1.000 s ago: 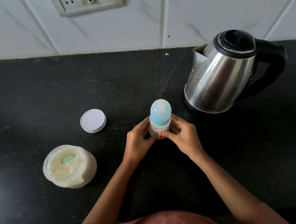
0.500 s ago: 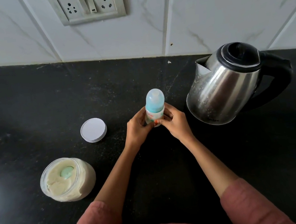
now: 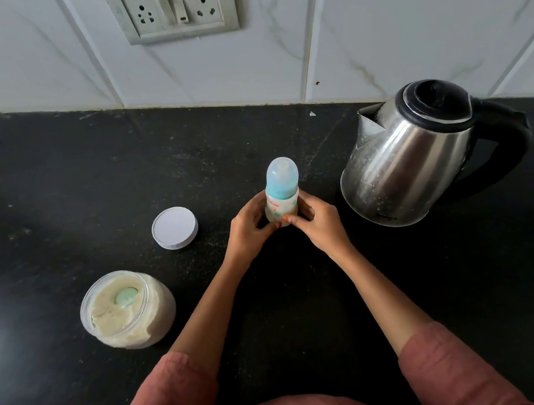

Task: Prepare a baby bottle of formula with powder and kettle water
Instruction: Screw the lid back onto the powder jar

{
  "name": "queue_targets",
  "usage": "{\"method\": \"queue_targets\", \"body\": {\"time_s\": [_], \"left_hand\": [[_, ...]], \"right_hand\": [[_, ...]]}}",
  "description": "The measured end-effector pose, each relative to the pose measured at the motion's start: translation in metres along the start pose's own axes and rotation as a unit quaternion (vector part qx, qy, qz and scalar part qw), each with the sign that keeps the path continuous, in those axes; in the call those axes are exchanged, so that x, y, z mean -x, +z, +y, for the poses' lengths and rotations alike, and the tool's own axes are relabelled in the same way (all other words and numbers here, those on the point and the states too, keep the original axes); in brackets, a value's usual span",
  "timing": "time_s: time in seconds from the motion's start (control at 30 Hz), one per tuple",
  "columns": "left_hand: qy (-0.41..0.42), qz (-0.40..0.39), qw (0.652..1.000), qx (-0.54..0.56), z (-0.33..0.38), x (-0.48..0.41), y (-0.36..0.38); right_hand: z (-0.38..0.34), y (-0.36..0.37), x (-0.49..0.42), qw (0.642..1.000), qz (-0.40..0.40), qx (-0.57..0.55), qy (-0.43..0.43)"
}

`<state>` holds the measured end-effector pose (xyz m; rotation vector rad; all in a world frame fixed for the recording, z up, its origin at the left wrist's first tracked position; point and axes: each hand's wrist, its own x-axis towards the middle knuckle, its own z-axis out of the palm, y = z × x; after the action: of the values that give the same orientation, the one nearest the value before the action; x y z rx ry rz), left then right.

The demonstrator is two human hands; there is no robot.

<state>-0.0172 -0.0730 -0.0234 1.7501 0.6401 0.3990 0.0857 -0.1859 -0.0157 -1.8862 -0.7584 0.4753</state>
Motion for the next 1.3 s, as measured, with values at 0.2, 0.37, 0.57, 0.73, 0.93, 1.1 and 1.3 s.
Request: {"method": "queue_targets", "body": {"time_s": [0.2,0.37,0.57,0.73,0.93,1.1,1.3], "left_hand": [[-0.006,0.019,1.000,-0.018,0.000,0.028,-0.009],[0.015,0.061,0.998,-0.022,0.004,0.066,-0.016],[0.050,0.104,0.993,-0.024,0.011,0.111,-0.024],[0.112,0.130,0.984,-0.038,0.036,0.133,-0.049],[0.156,0.185,0.967,-0.087,0.060,0.153,-0.110],[0.137,0.179,0.970,-0.090,0.043,0.167,-0.164],[0.064,0.066,0.995,-0.022,0.002,0.166,-0.197]], "right_hand": [[0.000,0.000,0.023,0.997,0.076,0.011,-0.006],[-0.005,0.010,0.049,0.997,0.067,0.021,-0.032],[-0.023,0.035,0.073,0.998,-0.009,0.010,-0.058],[-0.044,0.058,0.076,0.997,-0.058,-0.003,-0.059],[-0.073,0.092,0.058,0.995,-0.022,0.010,-0.100],[-0.080,0.121,0.031,0.991,-0.035,0.089,-0.098],[-0.078,0.155,0.002,0.974,-0.083,0.197,-0.070]]}}
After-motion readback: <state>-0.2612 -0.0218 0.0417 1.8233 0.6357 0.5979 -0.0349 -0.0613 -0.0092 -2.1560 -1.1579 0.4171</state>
